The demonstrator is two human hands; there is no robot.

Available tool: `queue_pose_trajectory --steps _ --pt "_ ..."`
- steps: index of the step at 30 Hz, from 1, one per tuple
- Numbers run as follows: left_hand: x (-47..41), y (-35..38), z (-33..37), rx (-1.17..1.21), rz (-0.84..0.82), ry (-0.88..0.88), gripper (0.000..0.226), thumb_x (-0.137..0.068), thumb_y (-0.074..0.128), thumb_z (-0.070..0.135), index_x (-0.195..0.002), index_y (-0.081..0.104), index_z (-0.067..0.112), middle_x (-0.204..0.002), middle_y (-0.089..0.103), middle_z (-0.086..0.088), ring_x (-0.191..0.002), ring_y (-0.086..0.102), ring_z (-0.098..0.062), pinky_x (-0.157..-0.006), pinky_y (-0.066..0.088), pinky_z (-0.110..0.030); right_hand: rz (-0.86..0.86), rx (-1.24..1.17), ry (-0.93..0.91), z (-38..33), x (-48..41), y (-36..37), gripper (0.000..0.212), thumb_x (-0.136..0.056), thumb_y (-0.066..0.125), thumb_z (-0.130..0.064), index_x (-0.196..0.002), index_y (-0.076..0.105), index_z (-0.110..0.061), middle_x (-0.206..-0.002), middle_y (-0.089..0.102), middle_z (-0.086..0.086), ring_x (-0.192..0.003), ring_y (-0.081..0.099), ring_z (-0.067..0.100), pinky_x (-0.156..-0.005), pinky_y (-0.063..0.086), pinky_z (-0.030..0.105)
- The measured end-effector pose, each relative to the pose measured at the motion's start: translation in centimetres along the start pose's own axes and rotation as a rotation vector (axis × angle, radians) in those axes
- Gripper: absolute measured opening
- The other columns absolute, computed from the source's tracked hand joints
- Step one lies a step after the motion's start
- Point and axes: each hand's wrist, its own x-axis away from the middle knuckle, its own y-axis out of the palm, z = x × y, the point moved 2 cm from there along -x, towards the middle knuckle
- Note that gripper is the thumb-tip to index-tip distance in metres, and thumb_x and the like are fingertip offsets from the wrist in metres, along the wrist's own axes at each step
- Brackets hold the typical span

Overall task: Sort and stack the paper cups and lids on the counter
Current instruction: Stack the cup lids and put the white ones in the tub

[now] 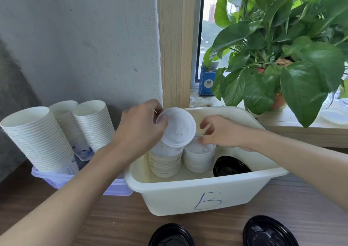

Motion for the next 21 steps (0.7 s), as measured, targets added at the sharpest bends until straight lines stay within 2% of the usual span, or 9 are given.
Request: queue_pose_trajectory --steps 4,10,13,16,21 --pt "0.0 0.1 -0.4 0.014 -0.023 -0.030 0.004 -0.091 0.064 0.027 -0.090 0.065 0.024 -0.079 0.068 0.013 -0.088 0.067 -0.024 -0.088 0.053 -0.048 0.038 0.067 -0.017 -0.2 0.0 0.5 0.057 -0.078 0.076 -0.031 -0.125 0.048 -0.015 -0.112 0.055 0.001 -0.099 0.055 0.019 -0.084 0.048 0.031" --pt "0.2 0.2 -0.3 0.008 -0.041 -0.032 0.005 -0.093 0.063 0.027 -0.091 0.065 0.023 -0.080 0.069 0.010 -0.088 0.066 -0.025 -0.087 0.052 -0.049 -0.051 0.107 -0.006 -0.2 0.6 1.3 0.078 -0.075 0.079 -0.038 -0.134 0.033 -0.016 -0.114 0.042 -0.004 -0.107 0.048 0.018 -0.084 0.042 0.029" --pt "0.3 0.2 -0.3 0.000 -0.044 -0.021 0.006 -0.094 0.062 0.027 -0.091 0.065 0.023 -0.079 0.069 0.009 -0.085 0.065 -0.025 -0.086 0.052 -0.048 -0.088 0.086 -0.003 -0.1 0.6 1.5 0.081 -0.074 0.081 -0.037 -0.133 0.030 -0.014 -0.119 0.045 0.001 -0.108 0.049 0.021 -0.086 0.044 0.030" --pt "0.4 0.2 -0.2 -0.002 -0.047 -0.019 0.006 -0.094 0.062 0.027 -0.091 0.065 0.022 -0.079 0.069 0.007 -0.084 0.065 -0.026 -0.085 0.052 -0.048 -0.096 0.069 0.008 0.0 0.5 1.8 0.086 -0.070 0.084 -0.036 -0.132 0.029 -0.015 -0.126 0.045 0.007 -0.111 0.049 0.025 -0.095 0.046 0.037" --pt "0.4 0.2 -0.3 0.000 -0.058 -0.025 0.007 -0.094 0.061 0.028 -0.092 0.065 0.021 -0.081 0.070 0.005 -0.086 0.065 -0.027 -0.086 0.052 -0.048 -0.178 0.016 0.020 0.5 0.3 1.8 0.098 -0.063 0.088 -0.038 -0.137 0.026 -0.020 -0.122 0.045 -0.003 -0.113 0.048 0.021 -0.096 0.047 0.035"
